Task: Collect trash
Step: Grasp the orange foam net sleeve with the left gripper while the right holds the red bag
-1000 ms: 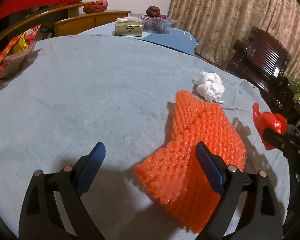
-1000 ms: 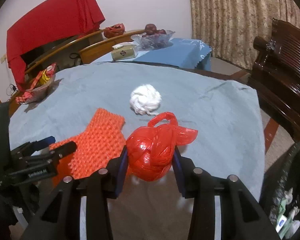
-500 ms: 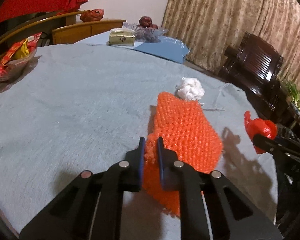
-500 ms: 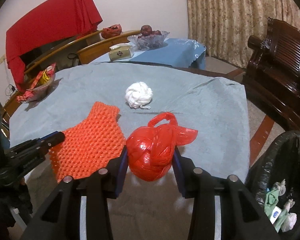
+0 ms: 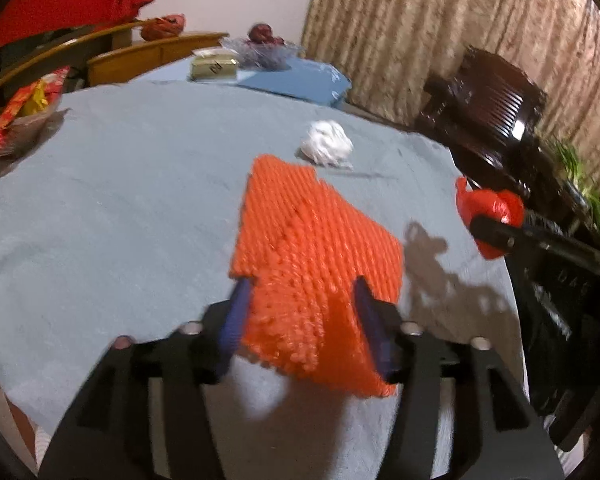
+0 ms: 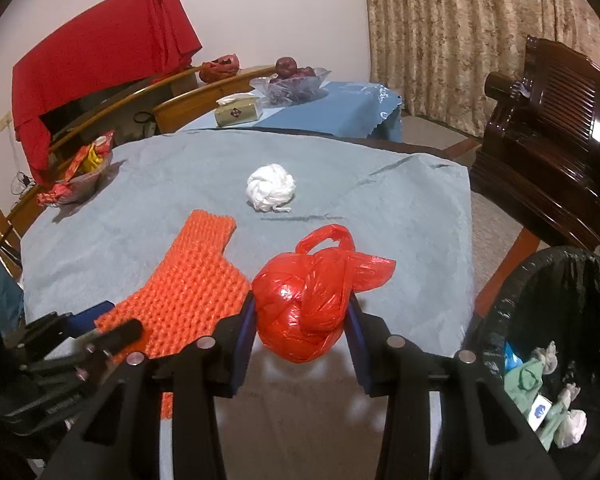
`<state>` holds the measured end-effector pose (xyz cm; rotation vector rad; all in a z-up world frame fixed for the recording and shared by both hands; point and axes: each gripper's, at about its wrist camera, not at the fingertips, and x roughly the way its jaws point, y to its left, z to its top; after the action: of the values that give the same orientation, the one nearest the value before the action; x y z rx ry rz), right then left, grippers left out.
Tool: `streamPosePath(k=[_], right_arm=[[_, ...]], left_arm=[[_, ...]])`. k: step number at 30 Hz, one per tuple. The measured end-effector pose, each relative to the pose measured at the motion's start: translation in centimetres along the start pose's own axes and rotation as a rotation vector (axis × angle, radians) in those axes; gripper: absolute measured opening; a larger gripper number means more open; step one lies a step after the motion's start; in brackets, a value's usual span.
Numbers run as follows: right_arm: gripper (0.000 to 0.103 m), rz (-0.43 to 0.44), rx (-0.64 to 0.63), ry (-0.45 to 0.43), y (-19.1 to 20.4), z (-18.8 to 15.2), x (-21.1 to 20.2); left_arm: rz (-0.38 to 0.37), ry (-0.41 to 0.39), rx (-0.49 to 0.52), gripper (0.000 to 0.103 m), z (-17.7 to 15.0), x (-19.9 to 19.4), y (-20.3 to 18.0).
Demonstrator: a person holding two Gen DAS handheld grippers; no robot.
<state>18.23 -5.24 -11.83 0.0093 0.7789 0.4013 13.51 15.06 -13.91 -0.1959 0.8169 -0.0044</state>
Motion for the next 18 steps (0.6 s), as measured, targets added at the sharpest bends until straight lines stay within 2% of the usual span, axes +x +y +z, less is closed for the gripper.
streamPosePath(k=[3,6,7,9,11,12,18], right_arm=[[0.042,-0.005,0.002,-0.001,-0.2,-0.4,-0.4],[0.042,-0.011,0.005,-0.002,-0.6,-0.6,-0.9],[0.042,-0.015,0.007,-0.002,-0.7,-0.7,-1.0],[0.042,-0.019,0.011,-0.001,-1.0,-0.8,-1.2],[0.042,-0.023,0.015,-0.002,-1.2,-1.0,-1.5],[0.042,-0.025,0.017,-0.003,-1.3,-1.0,-1.6],[0.042,-0.031,0.021,-0.019,-1.8,-1.1,-2.8]], left_arm=[[-0.012,0.026,0.008,0.068,-0.3,1.0,-0.4],[-0.024,0.048,0.020,0.069,-0.6,1.6,-0.9],[-0.028,0.053,0.027,0.065,-0.8,1.8,-1.3],[-0.013,0.054,0.053,0.044,-1.1,1.9,-1.9],[-0.006,0.061,0.083,0.015,-1.4,1.9,-2.7],[-0.003,0.058,0.091,0.012,-1.6,1.8,-2.9],[0.010,-0.013,0.114,0.011,-1.3,-0.2,-4.2]])
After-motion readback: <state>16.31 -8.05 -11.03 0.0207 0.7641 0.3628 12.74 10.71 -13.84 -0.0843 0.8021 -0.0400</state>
